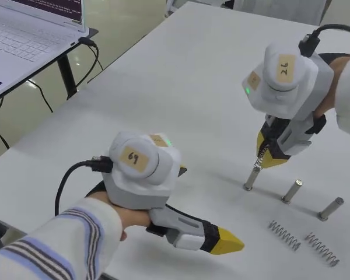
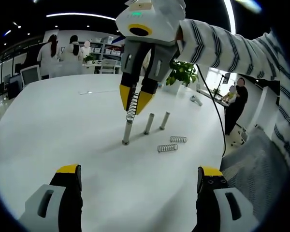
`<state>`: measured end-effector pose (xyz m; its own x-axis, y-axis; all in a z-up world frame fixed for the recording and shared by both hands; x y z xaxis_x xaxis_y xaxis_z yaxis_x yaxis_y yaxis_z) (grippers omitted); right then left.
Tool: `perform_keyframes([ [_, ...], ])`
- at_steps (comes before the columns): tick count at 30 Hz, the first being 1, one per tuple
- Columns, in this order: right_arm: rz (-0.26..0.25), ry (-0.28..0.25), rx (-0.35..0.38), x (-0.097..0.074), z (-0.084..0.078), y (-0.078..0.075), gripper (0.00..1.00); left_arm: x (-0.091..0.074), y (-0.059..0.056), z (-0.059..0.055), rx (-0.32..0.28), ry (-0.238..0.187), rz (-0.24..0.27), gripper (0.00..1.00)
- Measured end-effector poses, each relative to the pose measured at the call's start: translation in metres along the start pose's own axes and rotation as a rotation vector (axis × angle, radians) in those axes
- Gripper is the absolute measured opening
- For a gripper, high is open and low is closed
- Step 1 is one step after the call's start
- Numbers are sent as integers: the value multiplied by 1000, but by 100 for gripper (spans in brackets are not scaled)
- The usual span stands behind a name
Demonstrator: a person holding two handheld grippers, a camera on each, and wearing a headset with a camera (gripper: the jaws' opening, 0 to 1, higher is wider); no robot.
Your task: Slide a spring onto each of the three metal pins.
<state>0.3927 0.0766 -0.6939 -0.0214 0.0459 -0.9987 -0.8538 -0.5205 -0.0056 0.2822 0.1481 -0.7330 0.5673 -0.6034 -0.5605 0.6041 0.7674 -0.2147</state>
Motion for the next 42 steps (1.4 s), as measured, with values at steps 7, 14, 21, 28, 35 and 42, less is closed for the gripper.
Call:
perform_keyframes([
  [7,10,12,-2,5,1,-1,8,0,-2,1,2,6,-10,98],
  [14,25,25,8,14,0,-3,8,0,-2,3,-7,-1,-11,98],
  [21,36,34,17,23,0,-3,8,1,-3,2,-6,5,-15,98],
  [28,34,54,9,32,-2,-3,8,-1,-4,8,10,-9,-16,98],
  [35,40,62,27,43,-2,-2,8,-3,-5,11,18,-12,-19,98],
  [42,51,79,21,49,-5,-1,8,0,-5,6,20,14,-23,97],
])
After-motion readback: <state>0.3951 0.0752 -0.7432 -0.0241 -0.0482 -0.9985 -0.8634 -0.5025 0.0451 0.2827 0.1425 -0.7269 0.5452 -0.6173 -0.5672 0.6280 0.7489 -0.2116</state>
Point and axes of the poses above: the centre of the closed fingertips' face, and the gripper's own axes: x roughly forward along the fingers, y roughly to its left, z roughly out of its top, the point moved 5 cm from there along -x, roughly backward along the fingers, and after that the axes turned 5 degrees about y, right-handed, at the moved point
